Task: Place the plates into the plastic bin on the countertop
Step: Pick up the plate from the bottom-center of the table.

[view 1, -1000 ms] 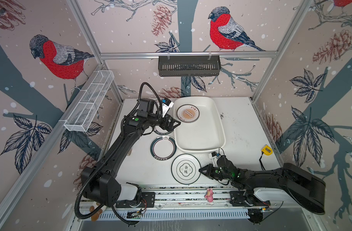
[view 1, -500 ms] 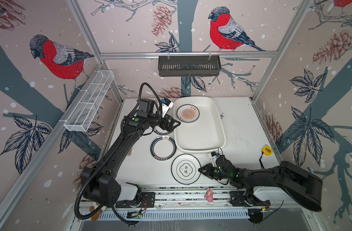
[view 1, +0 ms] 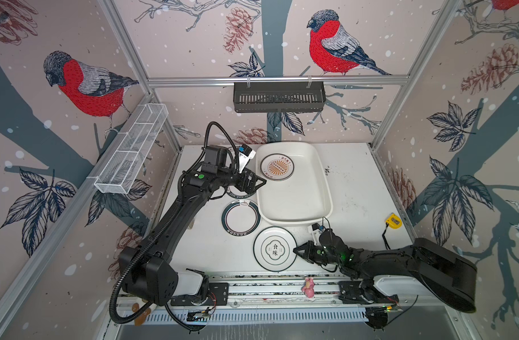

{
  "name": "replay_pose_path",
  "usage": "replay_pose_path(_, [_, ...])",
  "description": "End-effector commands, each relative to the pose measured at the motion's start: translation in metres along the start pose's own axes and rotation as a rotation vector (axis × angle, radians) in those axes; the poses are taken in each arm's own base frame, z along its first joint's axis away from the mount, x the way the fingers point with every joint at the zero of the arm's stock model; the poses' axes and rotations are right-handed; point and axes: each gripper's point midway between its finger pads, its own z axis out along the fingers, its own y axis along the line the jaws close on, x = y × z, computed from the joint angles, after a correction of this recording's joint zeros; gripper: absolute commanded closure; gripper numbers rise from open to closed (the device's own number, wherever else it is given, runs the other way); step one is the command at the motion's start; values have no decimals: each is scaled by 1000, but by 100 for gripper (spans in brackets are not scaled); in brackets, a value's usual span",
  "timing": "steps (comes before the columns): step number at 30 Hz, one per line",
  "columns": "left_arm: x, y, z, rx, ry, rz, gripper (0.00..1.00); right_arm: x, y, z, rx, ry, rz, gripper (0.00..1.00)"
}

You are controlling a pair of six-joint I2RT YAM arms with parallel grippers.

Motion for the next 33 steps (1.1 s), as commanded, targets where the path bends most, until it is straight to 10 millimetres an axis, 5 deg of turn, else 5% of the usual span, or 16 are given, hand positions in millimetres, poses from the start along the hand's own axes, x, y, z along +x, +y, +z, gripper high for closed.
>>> replay_pose_path(1, [-8,-5,-2,18,-25,28,4,-2,0,0,3,-12,2,95])
replay_pose_path(33, [-12,-5,-4,9,-33,35,4,-4,25,-18,-46,-9,-83,100])
